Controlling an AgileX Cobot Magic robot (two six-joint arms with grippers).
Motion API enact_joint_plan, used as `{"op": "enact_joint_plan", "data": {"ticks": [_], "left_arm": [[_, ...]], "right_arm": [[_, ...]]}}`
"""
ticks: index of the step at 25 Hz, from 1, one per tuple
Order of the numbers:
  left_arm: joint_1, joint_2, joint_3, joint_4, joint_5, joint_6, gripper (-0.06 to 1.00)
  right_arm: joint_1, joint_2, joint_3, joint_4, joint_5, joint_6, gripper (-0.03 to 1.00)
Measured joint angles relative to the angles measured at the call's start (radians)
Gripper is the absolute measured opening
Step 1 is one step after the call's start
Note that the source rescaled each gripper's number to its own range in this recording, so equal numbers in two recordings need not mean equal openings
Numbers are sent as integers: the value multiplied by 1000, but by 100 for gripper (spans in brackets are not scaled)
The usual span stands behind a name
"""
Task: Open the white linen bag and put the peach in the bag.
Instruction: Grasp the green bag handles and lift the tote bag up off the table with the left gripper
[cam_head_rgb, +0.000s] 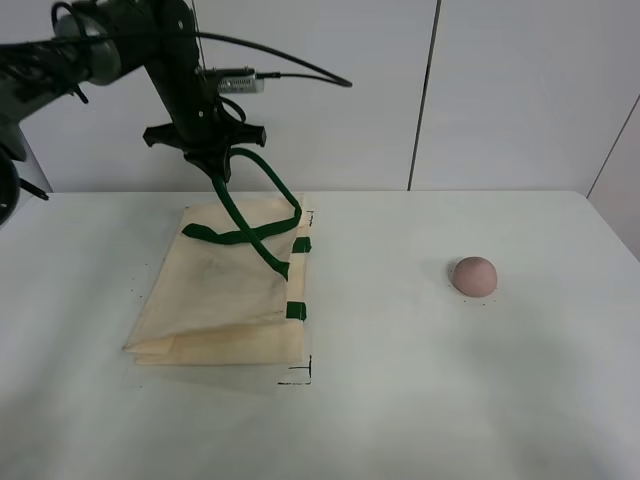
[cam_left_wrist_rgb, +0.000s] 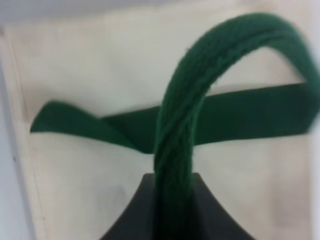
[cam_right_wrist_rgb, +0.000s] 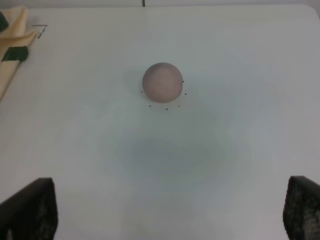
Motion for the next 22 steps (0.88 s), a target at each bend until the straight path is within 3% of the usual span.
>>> {"op": "enact_joint_plan", "data": {"ticks": [4,11,16,22], "left_arm": [[-23,-119,-1,-2,2,65,0],[-28,-255,-1,0,2,83,0],[-28,-265,-1,0,2,85,0],[-28,-280,-1,-1,2,86,0]], "right_arm": [[0,0,0,0,0,0,100],[0,39,-2,10,-1,1,100],[0,337,-45,42,-81,4,100],[0,890,-210,52,-264,3,100]]}}
